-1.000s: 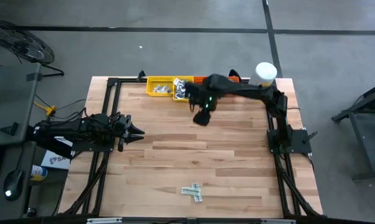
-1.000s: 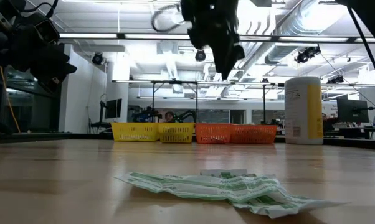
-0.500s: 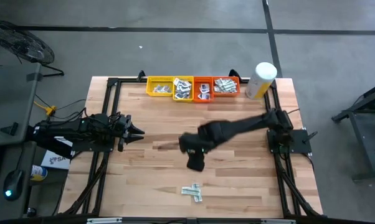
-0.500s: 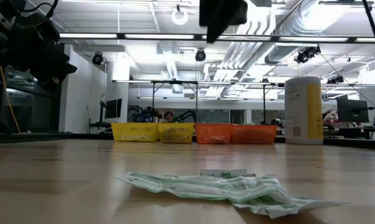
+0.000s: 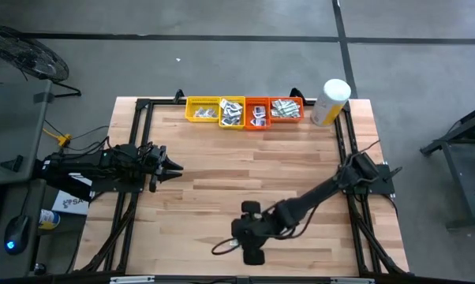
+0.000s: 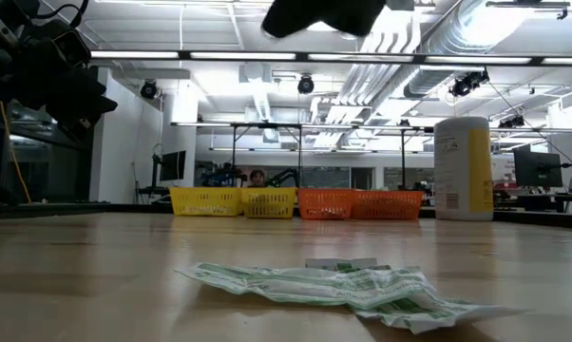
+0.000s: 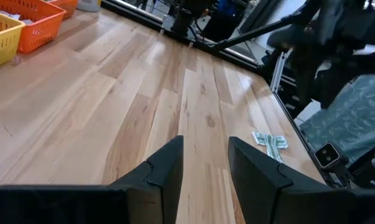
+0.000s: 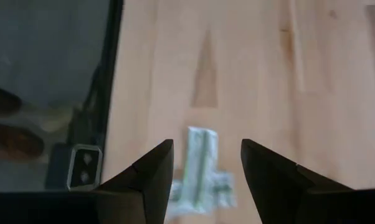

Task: Pick & Place First Aid Supplies
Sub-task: Put the green pad into the right orange bin

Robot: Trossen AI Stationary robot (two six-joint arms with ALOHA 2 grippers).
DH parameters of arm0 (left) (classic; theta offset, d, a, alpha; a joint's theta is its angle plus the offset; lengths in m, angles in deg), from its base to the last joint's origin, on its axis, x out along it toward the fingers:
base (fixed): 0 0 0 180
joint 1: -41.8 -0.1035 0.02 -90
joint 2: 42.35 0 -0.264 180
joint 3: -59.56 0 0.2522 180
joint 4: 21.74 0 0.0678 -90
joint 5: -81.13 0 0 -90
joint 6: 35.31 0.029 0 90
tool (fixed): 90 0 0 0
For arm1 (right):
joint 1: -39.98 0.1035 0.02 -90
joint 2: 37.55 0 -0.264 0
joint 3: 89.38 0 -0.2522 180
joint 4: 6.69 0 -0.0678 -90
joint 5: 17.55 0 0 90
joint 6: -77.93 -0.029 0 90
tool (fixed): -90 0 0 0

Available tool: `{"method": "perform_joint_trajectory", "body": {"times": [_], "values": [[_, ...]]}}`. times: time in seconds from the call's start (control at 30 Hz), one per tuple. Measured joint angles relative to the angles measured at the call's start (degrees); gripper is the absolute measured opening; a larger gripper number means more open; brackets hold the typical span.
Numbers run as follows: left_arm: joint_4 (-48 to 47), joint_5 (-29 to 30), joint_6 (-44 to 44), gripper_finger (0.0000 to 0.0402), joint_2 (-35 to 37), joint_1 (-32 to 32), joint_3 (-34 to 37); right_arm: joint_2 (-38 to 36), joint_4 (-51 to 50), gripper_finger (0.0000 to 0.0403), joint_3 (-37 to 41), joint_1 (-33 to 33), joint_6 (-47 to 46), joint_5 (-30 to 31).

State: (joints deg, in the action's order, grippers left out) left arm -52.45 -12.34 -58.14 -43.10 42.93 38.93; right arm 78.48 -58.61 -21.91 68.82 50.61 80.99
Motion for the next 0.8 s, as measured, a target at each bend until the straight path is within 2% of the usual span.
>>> {"method": "perform_joint_trajectory", "body": {"times": [0.2,0.37,0.5,0.8], "values": [[0.0,0.0,0.0,0.0127,0.0,0.0,0.0,0.0,16.8,0.0181,10.1,1.3,-4.1,0.1],[0.0,0.0,0.0,0.0127,0.0,0.0,0.0,0.1,25.1,0.0181,15.9,1.3,-5.7,0.2],[0.0,0.0,0.0,0.0127,0.0,0.0,0.0,0.1,26.8,0.0181,18.4,1.2,-3.8,0.2],[0.0,0.0,0.0,0.0127,0.0,0.0,0.0,3.4,29.7,0.0181,18.7,1.2,5.0,0.1]]}}
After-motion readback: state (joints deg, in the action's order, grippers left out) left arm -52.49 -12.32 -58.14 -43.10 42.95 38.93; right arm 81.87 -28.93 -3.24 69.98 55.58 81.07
